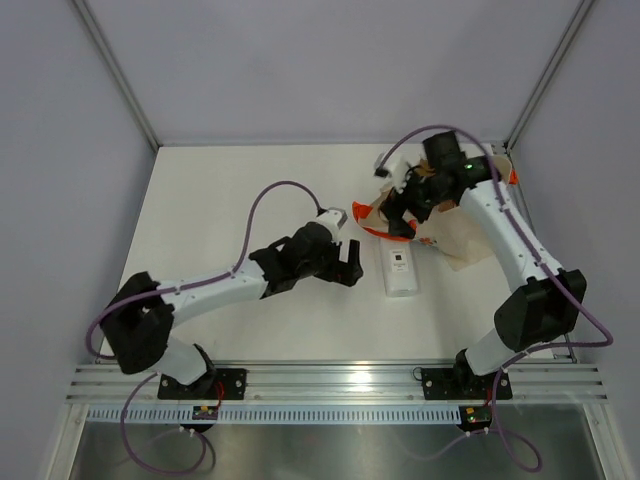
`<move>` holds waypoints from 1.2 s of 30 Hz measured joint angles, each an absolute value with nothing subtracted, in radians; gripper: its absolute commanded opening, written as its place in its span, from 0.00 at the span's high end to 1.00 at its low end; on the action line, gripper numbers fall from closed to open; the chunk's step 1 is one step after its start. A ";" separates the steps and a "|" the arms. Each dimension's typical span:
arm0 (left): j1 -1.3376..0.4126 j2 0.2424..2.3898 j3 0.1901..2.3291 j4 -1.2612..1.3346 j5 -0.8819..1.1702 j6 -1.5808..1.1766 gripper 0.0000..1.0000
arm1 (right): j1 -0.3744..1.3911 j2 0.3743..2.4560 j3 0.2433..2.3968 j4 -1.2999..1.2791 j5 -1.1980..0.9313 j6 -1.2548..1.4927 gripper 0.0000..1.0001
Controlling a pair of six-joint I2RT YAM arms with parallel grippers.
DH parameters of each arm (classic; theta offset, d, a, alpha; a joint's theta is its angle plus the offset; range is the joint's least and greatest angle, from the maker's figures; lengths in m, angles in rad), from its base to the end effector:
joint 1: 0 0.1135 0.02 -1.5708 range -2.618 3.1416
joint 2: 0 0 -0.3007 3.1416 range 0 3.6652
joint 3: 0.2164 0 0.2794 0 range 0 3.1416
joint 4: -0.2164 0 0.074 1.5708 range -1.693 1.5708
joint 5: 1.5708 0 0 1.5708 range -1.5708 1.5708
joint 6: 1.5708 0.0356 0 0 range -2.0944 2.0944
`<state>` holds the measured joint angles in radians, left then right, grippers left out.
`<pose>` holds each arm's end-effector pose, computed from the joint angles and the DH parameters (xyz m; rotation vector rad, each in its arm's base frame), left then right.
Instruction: Place the personal care products into the canvas bag
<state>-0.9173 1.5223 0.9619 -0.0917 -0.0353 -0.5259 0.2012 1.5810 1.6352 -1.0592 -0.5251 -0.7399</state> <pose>0.2172 -0.2815 0.2531 0.4329 2.2885 -0.7301 0.3379 0.0871 0.4004 -1.2709 2.0798 0.4415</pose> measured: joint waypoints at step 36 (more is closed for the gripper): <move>-0.917 1.085 0.617 -0.102 -0.081 -0.614 0.01 | 0.129 1.788 2.019 -1.081 -0.167 -0.521 1.00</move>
<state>-0.9173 1.0851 0.6174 -0.1024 -0.0807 -0.6136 0.1291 1.7878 2.0190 -1.0813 -0.1673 -0.5213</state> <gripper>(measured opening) 0.985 0.020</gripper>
